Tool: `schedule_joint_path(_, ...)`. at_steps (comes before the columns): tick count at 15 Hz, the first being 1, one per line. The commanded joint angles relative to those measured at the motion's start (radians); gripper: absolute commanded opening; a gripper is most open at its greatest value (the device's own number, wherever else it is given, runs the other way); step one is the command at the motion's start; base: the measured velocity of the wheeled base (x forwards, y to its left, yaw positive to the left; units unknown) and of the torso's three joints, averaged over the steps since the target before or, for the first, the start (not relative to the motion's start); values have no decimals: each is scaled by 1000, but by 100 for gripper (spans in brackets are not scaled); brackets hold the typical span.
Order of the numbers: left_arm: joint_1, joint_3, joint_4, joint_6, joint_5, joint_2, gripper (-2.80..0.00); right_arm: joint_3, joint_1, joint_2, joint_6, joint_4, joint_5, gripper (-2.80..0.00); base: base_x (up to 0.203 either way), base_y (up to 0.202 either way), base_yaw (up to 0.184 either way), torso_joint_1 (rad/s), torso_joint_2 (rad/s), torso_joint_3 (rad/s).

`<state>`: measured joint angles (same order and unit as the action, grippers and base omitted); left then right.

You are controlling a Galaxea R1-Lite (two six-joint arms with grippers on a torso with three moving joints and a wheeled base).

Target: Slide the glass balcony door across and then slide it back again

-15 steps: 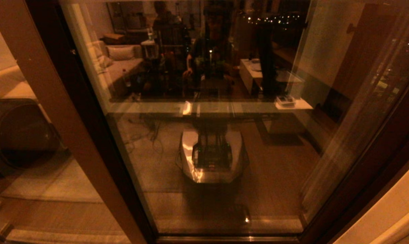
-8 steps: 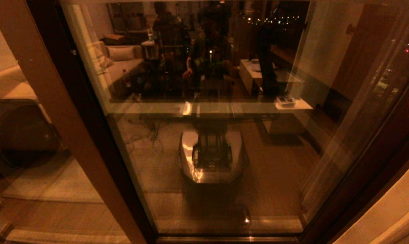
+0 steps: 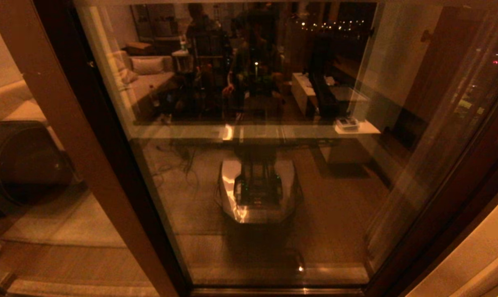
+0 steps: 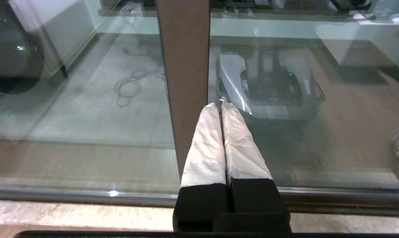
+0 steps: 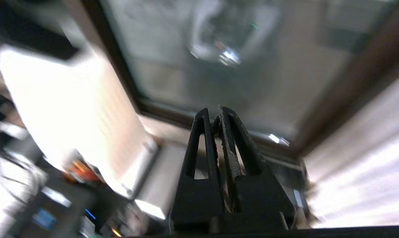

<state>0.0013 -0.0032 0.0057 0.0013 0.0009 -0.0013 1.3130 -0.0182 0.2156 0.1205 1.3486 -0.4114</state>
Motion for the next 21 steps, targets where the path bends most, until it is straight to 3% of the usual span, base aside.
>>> schedule_joint_path(1, 0, 0, 0, 0, 1, -2, -280, -45, 9, -182, 60, 83, 62, -280, 0, 0, 0, 0, 0, 0)
schedule_joint_path(4, 0, 0, 0, 0, 1, 0, -280, -192, 14, -220, 112, 96, 163, -280, 0, 0, 0, 0, 0, 0)
schedule_joint_path(7, 0, 0, 0, 0, 1, -2, -280, -495, 14, -217, 82, -158, 225, -280, 0, 0, 0, 0, 0, 0)
schedule_joint_path(14, 0, 0, 0, 0, 1, 0, -280, -1267, 14, -216, 64, -1285, 380, -280, 0, 0, 0, 0, 0, 0)
schedule_joint_path(16, 0, 0, 0, 0, 1, 0, -280, -1322, 15, -216, 38, -1352, 388, -280, 0, 0, 0, 0, 0, 0)
schedule_joint_path(21, 0, 0, 0, 0, 1, -1, -280, -1301, 15, -216, -47, -1307, 385, -280, 0, 0, 0, 0, 0, 0)
